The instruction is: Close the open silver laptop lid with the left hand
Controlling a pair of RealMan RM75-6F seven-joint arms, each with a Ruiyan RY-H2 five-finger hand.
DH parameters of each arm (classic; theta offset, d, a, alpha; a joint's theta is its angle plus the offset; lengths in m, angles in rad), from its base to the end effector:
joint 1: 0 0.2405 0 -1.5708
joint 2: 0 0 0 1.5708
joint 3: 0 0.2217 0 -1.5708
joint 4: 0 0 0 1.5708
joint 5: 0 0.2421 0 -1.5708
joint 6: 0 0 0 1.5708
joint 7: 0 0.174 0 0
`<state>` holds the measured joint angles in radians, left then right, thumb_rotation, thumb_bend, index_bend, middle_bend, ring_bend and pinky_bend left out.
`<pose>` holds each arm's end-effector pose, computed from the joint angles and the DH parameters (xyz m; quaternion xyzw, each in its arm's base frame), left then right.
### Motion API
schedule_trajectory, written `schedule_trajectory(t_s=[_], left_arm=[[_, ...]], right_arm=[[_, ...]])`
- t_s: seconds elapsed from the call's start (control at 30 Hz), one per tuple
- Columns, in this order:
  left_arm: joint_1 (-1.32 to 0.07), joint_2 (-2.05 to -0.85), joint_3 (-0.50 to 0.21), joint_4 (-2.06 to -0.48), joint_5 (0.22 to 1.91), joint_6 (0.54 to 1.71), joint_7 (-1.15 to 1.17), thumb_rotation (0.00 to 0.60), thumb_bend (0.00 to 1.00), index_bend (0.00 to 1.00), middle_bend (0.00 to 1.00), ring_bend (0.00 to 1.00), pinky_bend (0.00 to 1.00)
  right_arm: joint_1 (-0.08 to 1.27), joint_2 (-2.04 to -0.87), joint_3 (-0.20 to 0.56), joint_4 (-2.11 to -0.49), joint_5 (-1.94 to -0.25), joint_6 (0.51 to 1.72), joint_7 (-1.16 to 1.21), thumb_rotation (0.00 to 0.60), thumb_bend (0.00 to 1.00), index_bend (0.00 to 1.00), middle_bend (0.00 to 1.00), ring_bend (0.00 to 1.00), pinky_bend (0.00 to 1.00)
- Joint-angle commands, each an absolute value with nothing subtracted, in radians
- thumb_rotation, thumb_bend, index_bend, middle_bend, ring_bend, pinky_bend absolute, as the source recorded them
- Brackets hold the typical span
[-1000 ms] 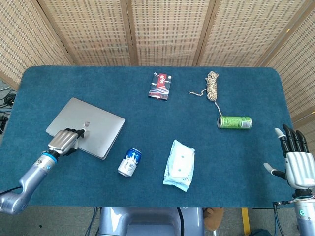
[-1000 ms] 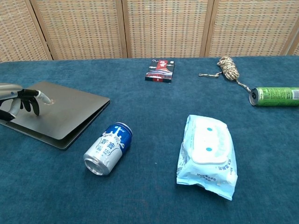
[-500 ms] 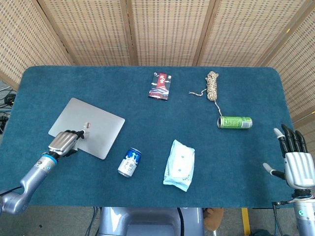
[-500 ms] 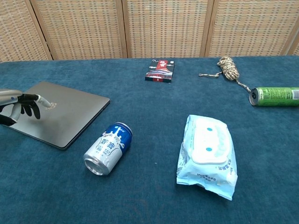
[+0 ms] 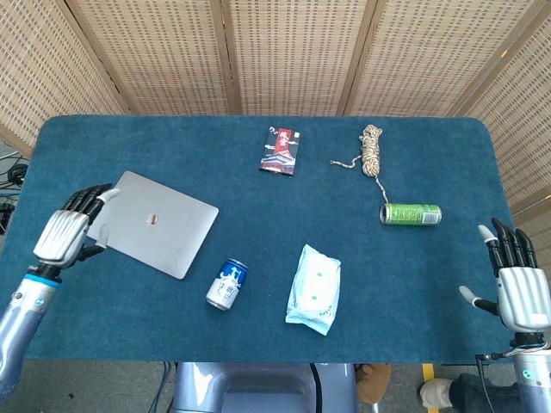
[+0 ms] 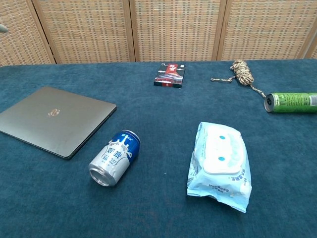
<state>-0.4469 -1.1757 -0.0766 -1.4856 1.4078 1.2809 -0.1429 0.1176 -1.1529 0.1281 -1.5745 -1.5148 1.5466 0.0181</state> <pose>-0.2427 0.3227 0.0919 -0.6460 -0.3738 -0.4416 0.4979 -0.2749 -0.2376 0.1310 0.5714 -0.3391 0.4487 0.5977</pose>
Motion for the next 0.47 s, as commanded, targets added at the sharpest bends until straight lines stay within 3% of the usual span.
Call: schedule_trajectory(t_s=[0.03,0.27,0.47], left_arm=[[-0.314,-1.153,-0.085,-1.548,1.35,1.442,-0.069,0.6,0.0,0.0,0.0,0.0,0.0],[-0.163,-1.152,-0.02,-1.573,1.335,1.548,-0.091,0.6,0.0,0.0,0.0,0.0,0.0],[-0.13,-1.126,-0.01,-1.623,1.344,1.561,-0.043,0.6,0.0,0.0,0.0,0.0,0.0]], right_arm=[[0.118,-1.153,0.126,-1.576,-1.518,1.547,0.016,0.6,0.0,0.04,0.0,0.0,0.0],[0.116,-1.157,0.118,-1.578,-1.536,1.556,-0.004,0.6,0.0,0.04,0.0,0.0,0.0],[0.111,-1.158,0.117,-1.584,-1.542,1.566,-0.014,0.6,0.0,0.04,0.0,0.0,0.0]])
